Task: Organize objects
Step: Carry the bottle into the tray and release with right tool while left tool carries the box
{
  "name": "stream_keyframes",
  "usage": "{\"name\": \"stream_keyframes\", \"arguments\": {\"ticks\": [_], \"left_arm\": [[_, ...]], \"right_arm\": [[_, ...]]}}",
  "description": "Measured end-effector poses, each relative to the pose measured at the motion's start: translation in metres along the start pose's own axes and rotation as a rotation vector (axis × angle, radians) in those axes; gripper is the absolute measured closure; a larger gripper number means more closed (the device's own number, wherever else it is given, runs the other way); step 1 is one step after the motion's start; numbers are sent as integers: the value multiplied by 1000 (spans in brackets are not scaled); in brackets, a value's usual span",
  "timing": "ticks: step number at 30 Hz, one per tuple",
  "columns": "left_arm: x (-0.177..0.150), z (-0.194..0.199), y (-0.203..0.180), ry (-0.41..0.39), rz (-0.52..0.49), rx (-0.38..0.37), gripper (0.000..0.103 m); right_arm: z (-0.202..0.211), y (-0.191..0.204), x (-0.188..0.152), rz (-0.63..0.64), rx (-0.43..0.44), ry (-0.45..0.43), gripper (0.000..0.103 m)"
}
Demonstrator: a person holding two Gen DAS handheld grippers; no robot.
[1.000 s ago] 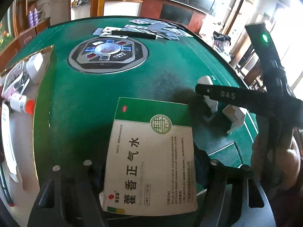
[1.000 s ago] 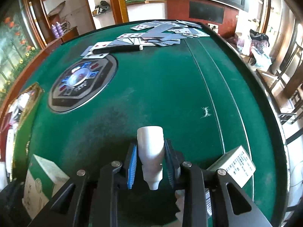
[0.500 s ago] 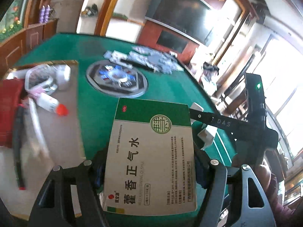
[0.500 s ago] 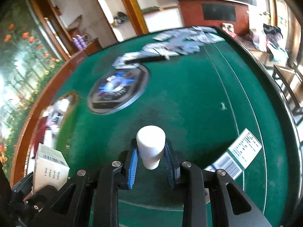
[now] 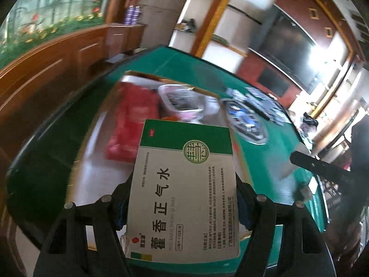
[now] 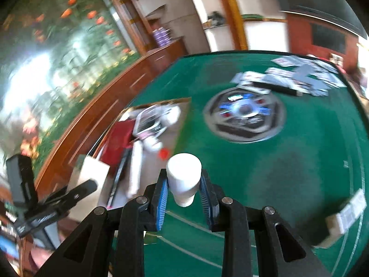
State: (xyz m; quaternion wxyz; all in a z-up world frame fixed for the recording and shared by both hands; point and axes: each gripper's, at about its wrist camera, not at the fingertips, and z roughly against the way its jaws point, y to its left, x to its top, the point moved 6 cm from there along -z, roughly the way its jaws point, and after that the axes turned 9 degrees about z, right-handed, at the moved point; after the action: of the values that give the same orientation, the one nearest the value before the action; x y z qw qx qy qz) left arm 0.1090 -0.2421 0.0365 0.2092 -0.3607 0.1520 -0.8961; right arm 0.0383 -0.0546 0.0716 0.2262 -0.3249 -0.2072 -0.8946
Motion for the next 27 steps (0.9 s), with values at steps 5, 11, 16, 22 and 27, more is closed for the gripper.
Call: {"name": "stream_keyframes", "arguments": {"ticks": [5,11,16,22,27], "left_arm": [[0,-8,36,14,15,78,32],[1,-18,50,20,-5,137,32],[-1,-18,48,12,-51,163,31],[1,-20,48,2,-74,168,30],[3,-20,49,3,-62,142,22]], "right_arm": [[-34,40,-8,68,59,71,74],[-77,59,-12,124,40,146,74],[-103,62,-8,154,-12,187,73],[-126,65,-3,178,-34,225,73],[-140,65,0,171,-36,243,73]]}}
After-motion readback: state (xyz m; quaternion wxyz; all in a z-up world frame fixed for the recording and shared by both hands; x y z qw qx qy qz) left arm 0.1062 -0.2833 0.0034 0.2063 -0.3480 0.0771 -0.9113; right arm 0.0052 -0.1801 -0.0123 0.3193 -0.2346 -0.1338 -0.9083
